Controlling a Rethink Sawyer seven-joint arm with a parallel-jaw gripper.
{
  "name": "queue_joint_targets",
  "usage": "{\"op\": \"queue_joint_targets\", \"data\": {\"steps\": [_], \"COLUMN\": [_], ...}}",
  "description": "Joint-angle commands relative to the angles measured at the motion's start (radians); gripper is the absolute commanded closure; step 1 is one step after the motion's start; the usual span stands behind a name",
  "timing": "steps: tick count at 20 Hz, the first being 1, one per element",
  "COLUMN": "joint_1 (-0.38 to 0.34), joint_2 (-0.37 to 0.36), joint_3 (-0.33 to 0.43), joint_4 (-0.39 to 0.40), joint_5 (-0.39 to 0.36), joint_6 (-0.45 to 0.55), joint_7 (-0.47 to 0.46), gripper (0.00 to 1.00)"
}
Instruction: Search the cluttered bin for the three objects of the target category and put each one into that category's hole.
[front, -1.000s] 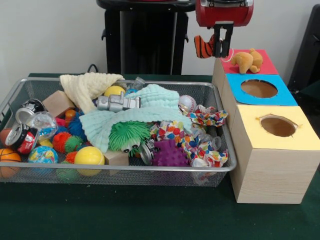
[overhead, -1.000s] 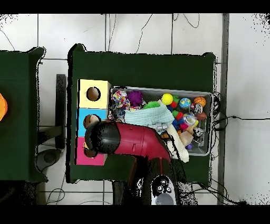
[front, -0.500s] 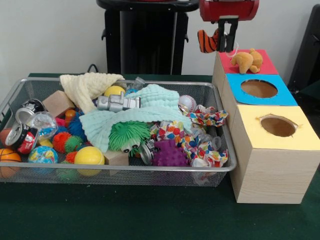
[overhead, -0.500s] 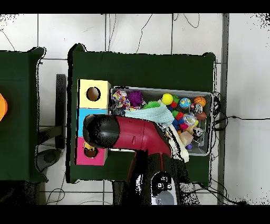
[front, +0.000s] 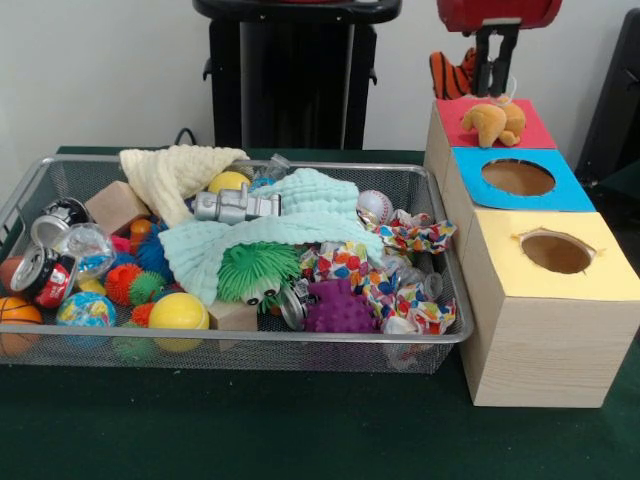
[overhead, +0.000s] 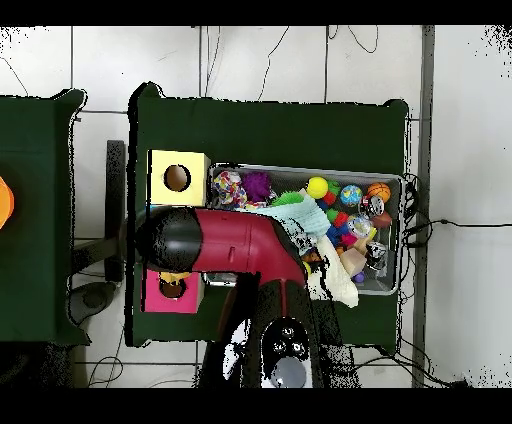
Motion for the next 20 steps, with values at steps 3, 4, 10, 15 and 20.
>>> {"op": "queue_joint_targets", "data": {"steps": [3,4,10,15,20], "joint_1": [0.056,0.06,0.061,0.053,0.021], "joint_2": [0.062,0.061,0.081,0.119,0.126], "joint_3": [0.027,0.023,0.014,0.018,0.026], "joint_4": [-0.067,-0.065,-0.035,-0.004,0.03], "joint_5": [0.041,0.042,0.047,0.043,0.032], "joint_6": [0.066,0.066,0.009,-0.07,-0.114], "joint_7": [0.251,0.252,0.232,0.214,0.17], "gripper": [1.0,1.0,1.0,1.0,1.0]}}
